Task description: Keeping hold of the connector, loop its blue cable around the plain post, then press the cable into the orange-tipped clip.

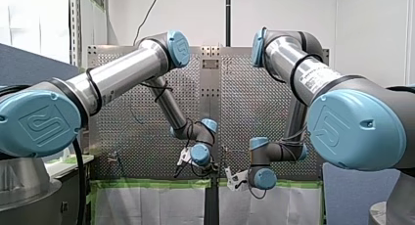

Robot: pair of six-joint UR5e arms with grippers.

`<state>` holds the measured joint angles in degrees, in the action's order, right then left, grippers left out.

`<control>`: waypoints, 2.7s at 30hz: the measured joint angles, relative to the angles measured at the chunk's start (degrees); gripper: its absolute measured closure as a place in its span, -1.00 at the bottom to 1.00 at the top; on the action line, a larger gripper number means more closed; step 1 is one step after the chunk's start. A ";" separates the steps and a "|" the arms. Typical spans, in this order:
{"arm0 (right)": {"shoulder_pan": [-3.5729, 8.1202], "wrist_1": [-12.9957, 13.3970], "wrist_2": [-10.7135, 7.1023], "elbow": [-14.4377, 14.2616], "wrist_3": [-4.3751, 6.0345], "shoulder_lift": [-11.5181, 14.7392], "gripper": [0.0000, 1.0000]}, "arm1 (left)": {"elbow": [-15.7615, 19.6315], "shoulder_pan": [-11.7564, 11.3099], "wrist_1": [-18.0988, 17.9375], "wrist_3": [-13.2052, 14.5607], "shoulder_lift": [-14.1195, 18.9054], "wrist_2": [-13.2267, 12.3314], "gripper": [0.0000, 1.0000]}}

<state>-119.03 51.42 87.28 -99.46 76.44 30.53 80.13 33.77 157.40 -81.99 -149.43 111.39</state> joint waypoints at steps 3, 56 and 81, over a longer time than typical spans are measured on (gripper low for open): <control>-0.01 0.00 0.00 -0.01 -0.03 0.00 1.00 | -0.02 -0.13 0.97 1.23 0.05 0.44 -0.10; 0.03 -0.20 0.00 0.08 -0.23 0.02 1.00 | -11.47 2.37 30.21 -9.29 6.33 5.57 -0.98; -0.53 -0.76 0.00 0.25 -0.58 -0.02 1.00 | -12.83 -2.51 43.33 -6.02 6.26 3.77 -0.98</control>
<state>-119.56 50.66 87.28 -99.20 75.87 30.52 67.30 31.26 200.73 -88.01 -143.17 115.16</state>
